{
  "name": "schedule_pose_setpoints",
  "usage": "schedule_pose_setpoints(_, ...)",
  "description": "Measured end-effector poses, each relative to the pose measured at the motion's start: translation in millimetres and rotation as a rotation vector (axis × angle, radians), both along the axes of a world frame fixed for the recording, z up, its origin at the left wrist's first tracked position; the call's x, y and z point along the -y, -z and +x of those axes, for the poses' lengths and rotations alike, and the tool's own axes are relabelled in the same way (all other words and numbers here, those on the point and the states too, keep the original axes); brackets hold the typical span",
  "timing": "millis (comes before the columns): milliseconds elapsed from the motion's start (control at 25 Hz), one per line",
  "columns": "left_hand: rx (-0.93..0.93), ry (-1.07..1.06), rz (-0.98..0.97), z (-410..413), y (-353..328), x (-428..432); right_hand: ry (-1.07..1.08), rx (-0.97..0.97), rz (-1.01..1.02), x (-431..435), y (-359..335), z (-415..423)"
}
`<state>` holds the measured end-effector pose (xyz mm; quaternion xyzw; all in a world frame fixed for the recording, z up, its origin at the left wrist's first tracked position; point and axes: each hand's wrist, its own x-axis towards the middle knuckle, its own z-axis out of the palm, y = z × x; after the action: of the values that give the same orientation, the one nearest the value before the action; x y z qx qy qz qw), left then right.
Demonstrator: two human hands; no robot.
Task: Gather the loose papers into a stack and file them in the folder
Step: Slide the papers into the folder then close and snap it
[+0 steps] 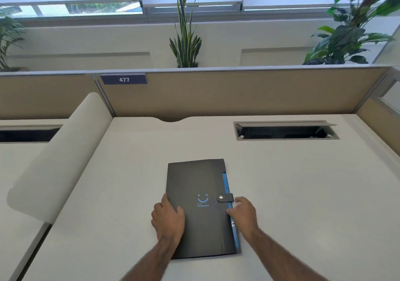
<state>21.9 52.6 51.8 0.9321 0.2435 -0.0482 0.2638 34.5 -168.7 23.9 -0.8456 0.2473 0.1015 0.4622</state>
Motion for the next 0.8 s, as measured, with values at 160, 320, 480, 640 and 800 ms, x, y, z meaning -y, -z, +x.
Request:
schedule_pose_setpoints(160,0.124,-0.025,-0.107,23,-15,2,0.113,0.000,0.168,5,-8,14)
schedule_pose_setpoints(320,0.212,0.056,-0.175,66,-26,5,0.141,0.065,0.148,11,-29,54)
schedule_pose_setpoints(480,0.263,0.063,-0.260,120,-36,12,0.147,0.109,0.077,18,-40,108)
schedule_pose_setpoints(640,0.257,0.055,-0.291,178,-33,18,0.127,0.118,0.006,22,-41,165)
schedule_pose_setpoints(800,0.269,0.086,-0.302,227,-22,19,0.156,0.100,-0.023,25,-32,213)
